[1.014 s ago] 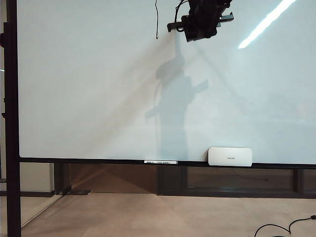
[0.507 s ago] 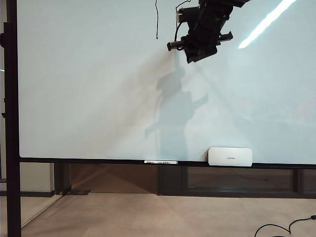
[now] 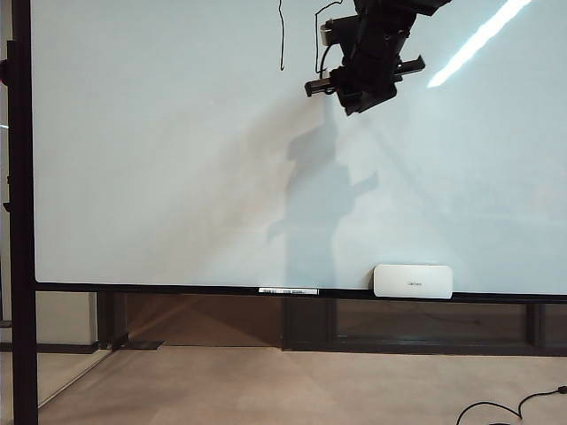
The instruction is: Reach to the right to find the marker pen, pick it up, and write the number 16 on the whiteboard.
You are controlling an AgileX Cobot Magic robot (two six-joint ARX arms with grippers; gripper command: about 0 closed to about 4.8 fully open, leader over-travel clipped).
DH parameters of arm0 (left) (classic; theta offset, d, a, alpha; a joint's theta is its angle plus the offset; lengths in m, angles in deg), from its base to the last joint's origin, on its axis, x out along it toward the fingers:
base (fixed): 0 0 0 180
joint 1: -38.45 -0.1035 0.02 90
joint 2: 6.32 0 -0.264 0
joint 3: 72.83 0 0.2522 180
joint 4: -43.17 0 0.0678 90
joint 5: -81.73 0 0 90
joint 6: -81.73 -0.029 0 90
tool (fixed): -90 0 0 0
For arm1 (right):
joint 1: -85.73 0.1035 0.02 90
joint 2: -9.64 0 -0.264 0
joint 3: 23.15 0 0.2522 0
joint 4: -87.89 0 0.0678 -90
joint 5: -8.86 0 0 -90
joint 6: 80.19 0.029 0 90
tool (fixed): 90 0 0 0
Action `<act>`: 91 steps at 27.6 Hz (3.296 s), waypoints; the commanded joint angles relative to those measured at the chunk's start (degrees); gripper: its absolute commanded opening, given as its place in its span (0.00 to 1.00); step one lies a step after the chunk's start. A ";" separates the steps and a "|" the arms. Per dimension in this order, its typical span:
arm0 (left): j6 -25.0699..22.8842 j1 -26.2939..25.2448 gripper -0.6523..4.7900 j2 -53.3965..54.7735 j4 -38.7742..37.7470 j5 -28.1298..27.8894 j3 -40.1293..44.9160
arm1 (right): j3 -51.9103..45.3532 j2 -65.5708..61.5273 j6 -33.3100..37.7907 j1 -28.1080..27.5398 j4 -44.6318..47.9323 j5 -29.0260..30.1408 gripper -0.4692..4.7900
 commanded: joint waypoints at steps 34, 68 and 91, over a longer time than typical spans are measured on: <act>-0.48 0.00 0.11 -0.52 0.87 -0.22 -0.35 | 0.33 0.17 1.01 -0.94 8.52 -4.39 0.09; -1.51 -0.02 0.11 -0.92 0.90 -0.22 -0.35 | 2.01 -0.26 -0.28 -0.92 8.50 5.86 0.09; -1.53 0.00 0.11 -3.89 0.04 -4.39 -0.35 | 2.08 -0.50 -0.24 -0.81 9.35 10.23 0.09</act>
